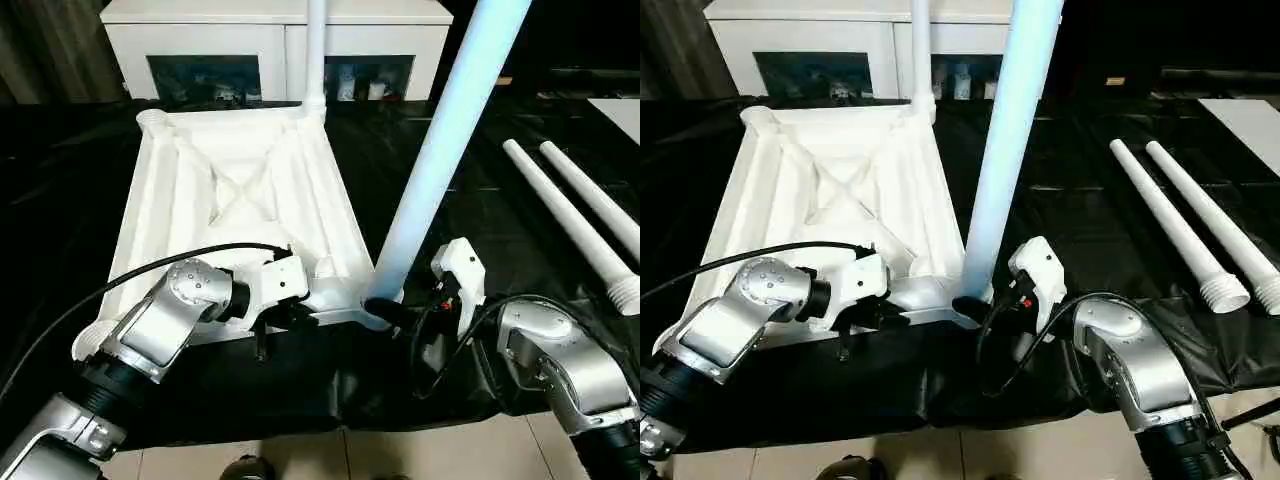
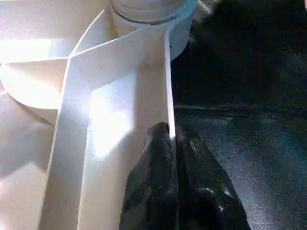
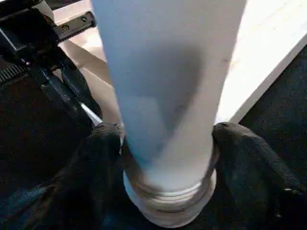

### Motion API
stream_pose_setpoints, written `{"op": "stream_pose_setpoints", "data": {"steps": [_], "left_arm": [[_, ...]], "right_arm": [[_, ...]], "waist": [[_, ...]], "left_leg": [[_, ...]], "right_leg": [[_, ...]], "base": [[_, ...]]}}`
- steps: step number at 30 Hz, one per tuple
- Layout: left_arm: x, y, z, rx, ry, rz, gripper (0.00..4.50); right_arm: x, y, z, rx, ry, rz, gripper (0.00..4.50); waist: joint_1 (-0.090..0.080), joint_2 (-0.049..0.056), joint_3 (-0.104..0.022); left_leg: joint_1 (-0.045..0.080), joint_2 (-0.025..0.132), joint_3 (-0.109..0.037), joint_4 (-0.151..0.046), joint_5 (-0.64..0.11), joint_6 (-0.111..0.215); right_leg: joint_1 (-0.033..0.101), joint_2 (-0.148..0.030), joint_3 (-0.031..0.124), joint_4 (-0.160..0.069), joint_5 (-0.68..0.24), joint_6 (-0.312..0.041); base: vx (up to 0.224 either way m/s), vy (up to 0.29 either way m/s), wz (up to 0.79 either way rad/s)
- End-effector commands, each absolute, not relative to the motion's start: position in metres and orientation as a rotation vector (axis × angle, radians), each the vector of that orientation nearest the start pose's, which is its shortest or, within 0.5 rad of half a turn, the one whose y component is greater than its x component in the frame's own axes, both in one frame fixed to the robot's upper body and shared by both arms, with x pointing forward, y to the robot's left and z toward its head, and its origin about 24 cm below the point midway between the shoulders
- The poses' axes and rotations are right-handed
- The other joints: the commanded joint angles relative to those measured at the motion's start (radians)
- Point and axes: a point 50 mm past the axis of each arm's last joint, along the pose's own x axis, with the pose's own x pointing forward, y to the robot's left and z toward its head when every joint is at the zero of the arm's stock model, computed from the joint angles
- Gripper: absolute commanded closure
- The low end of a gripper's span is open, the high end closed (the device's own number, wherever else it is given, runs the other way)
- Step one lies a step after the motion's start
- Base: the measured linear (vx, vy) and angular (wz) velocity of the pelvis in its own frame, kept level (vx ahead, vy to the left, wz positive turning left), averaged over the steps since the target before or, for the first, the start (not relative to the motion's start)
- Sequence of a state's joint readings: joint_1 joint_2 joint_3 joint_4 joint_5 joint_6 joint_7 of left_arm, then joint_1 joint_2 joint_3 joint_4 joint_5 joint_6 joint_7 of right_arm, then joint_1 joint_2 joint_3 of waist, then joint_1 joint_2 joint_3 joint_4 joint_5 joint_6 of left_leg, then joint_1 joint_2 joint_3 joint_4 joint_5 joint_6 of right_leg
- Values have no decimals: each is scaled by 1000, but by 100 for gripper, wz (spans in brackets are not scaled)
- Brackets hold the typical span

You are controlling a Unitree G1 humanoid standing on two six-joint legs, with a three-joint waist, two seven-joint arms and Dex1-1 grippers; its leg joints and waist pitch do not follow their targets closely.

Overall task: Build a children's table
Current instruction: Rotate leg to tighten

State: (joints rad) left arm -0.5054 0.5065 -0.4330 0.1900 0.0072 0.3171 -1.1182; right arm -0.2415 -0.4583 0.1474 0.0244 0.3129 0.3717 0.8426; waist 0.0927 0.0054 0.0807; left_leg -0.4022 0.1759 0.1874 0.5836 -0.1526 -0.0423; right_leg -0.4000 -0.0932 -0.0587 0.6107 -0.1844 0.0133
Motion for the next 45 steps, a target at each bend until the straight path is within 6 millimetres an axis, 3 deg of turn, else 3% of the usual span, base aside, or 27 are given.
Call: {"op": "stream_pose_setpoints", "data": {"steps": [1,5,11,17,20,21,23,24,26,29,30,32,33,35,36,37,39,41,45], "left_arm": [[294,117,77,601,423,-1380,450],[294,117,77,603,423,-1383,450],[294,117,76,605,431,-1388,450],[294,118,76,597,436,-1386,450],[295,118,75,580,439,-1374,450],[296,114,76,546,436,-1350,450],[299,110,77,508,429,-1321,450],[299,109,77,503,427,-1315,450],[305,99,78,462,410,-1254,450],[312,90,79,436,395,-1187,450],[317,83,80,422,392,-1121,450],[326,68,84,379,400,-996,450],[326,68,84,379,400,-996,450],[329,62,86,351,402,-935,450],[331,55,87,338,401,-886,450],[332,47,88,328,397,-843,450],[332,43,87,326,397,-835,450],[329,37,87,312,395,-826,450],[326,34,88,303,405,-820,450]], "right_arm": [[274,-157,70,-114,276,997,157],[275,-157,69,-116,279,998,186],[272,-155,64,-106,292,1007,192],[273,-156,52,-49,321,930,193],[278,-158,42,4,341,824,194],[282,-155,38,18,343,753,194],[287,-151,35,30,344,682,194],[288,-151,34,31,344,669,197],[298,-142,31,58,338,553,200],[306,-132,29,71,333,470,203],[312,-125,28,85,334,402,203],[323,-112,26,133,336,286,203],[323,-112,26,133,336,286,203],[327,-109,26,140,337,244,203],[331,-106,25,140,340,176,203],[335,-102,24,148,346,117,203],[336,-101,23,152,351,92,203],[339,-98,22,162,357,50,203],[342,-96,24,176,339,43,203]], "waist": [[-3,-4,-78],[-3,-4,-79],[-3,-4,-80],[-6,-3,-77],[-12,-4,-72],[-14,0,-70],[-21,-1,-67],[-28,-3,-64],[-42,-3,-61],[-56,-3,-60],[-58,0,-60],[-67,-1,-58],[-70,-3,-56],[-72,-1,-59],[-72,1,-59],[-75,-3,-59],[-75,-2,-59],[-79,-1,-61],[-80,-1,-65]], "left_leg": [[34,55,-18,-70,-247,20],[35,55,-19,-70,-262,13],[32,53,-18,-67,-234,25],[33,52,-19,-68,-258,22],[31,52,-24,-76,-330,-10],[36,52,-25,-77,-356,-24],[35,51,-27,-81,-387,-38],[32,49,-32,-84,-418,-53],[36,47,-37,-83,-477,-71],[32,44,-45,-86,-495,-79],[37,44,-47,-83,-519,-81],[43,41,-48,-80,-550,-84],[47,40,-52,-78,-564,-83],[33,41,-54,-85,-540,-69],[34,42,-57,-87,-541,-70],[42,41,-53,-85,-559,-72],[50,39,-51,-82,-572,-70],[41,39,-51,-87,-559,-56],[38,39,-44,-87,-510,-35]], "right_leg": [[35,-57,44,-68,-181,-235],[35,-56,44,-67,-187,-232],[37,-56,44,-62,-146,-241],[35,-55,43,-65,-169,-243],[35,-58,42,-74,-278,-217],[28,-57,43,-78,-305,-208],[27,-57,42,-80,-343,-202],[29,-58,39,-83,-390,-185],[22,-61,37,-93,-469,-164],[24,-61,32,-100,-502,-144],[18,-62,30,-103,-518,-139],[11,-64,28,-109,-546,-140],[13,-62,19,-118,-580,-124],[25,-61,17,-116,-533,-114],[27,-58,14,-117,-513,-115],[16,-54,15,-117,-483,-127],[11,-54,15,-122,-478,-128],[18,-52,16,-118,-433,-131],[21,-51,22,-111,-345,-153]], "base": [[0,0,0],[0,0,0],[0,0,0],[0,0,0],[0,0,0],[0,0,0],[0,0,0],[0,0,0],[0,0,0],[0,0,0],[0,0,0],[0,0,0],[0,0,0],[0,0,0],[0,0,0],[0,0,0],[0,0,0],[0,0,0],[0,0,0]]}}
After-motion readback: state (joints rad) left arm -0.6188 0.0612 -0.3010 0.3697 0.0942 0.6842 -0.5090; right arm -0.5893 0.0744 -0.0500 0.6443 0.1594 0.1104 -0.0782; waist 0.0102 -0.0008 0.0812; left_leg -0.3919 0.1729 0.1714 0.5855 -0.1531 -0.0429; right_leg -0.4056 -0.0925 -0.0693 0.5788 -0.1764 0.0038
